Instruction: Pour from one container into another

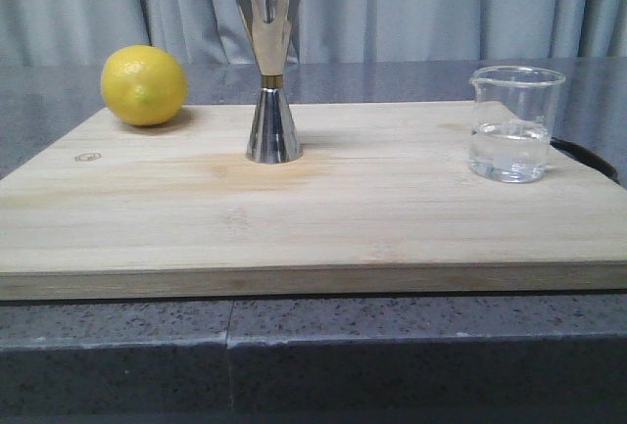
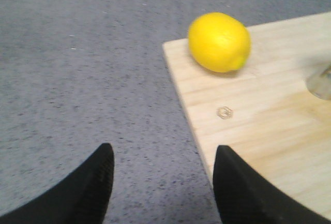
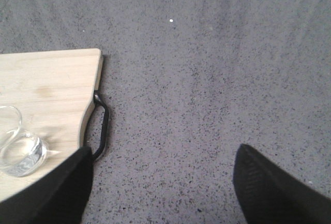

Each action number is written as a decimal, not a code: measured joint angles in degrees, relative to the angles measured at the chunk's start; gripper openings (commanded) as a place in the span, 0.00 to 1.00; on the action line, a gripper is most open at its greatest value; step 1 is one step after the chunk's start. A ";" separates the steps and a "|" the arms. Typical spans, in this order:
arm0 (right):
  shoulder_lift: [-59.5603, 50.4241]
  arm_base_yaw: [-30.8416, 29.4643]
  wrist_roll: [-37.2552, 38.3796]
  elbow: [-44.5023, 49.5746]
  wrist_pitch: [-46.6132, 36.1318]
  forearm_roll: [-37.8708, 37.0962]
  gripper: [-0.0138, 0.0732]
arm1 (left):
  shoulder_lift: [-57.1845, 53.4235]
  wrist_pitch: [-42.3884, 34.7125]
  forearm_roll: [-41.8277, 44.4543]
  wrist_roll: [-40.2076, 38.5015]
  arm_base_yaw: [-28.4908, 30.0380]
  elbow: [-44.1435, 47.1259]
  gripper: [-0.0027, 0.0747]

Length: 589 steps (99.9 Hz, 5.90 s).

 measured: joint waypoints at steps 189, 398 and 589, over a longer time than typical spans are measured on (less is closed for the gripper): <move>1.34 0.00 0.00 0.00 -0.12 -0.01 0.72 | 60.85 30.01 -80.89 102.71 -10.91 -18.24 0.53; 26.17 23.39 -9.68 -10.82 -14.56 8.58 0.72 | 60.90 30.01 -80.48 99.63 -10.91 -21.27 0.29; 48.31 33.08 -4.69 22.19 -90.20 4.32 0.45 | 60.90 30.01 -80.48 99.63 -10.91 -21.27 0.29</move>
